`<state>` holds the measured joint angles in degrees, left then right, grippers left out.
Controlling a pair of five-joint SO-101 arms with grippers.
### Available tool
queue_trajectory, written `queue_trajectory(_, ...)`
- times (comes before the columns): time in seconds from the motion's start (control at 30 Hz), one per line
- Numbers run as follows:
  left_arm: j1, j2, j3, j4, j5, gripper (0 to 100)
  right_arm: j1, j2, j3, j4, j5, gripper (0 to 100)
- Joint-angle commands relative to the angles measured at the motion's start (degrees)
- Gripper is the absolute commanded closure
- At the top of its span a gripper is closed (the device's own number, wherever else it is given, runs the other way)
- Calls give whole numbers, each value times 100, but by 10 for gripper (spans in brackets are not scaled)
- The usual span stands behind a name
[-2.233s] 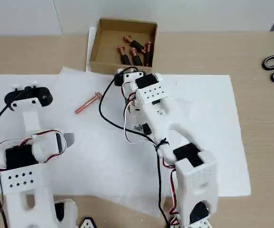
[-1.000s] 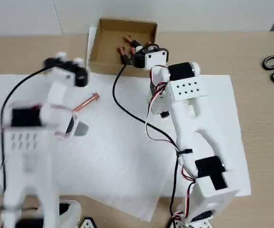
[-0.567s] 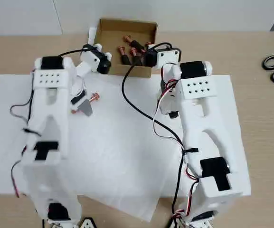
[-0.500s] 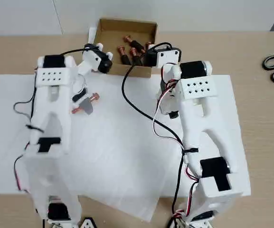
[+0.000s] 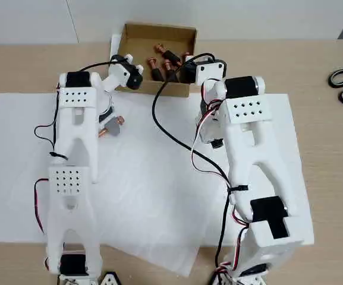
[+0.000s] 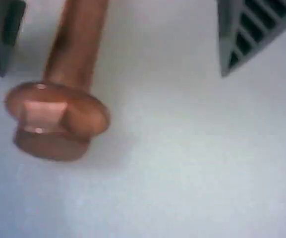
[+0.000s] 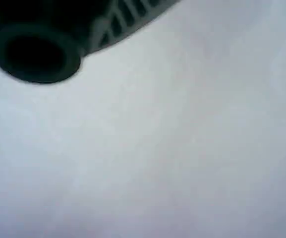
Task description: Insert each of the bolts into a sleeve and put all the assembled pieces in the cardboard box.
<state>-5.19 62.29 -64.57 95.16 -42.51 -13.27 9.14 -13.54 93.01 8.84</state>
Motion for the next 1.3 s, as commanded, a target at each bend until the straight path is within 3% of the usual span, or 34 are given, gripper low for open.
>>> queue_trajectory(0.0,62,70,-198,0,0,788,40,-356,-70,-48,53,995)
queue_trajectory(0.23,220,88,-189,264,0,995,31,-356,-70,-127,44,995)
queue_trajectory(0.43,378,62,-171,519,35,994,31,-356,-70,-127,44,995)
queue_trajectory(0.63,466,-229,-163,536,642,994,40,-356,-70,-127,53,995)
queue_trajectory(0.97,466,-1969,330,536,2347,994,57,-400,-70,-110,53,995)
queue_trajectory(1.27,774,-4686,2211,536,2497,994,31,-426,-105,-119,53,995)
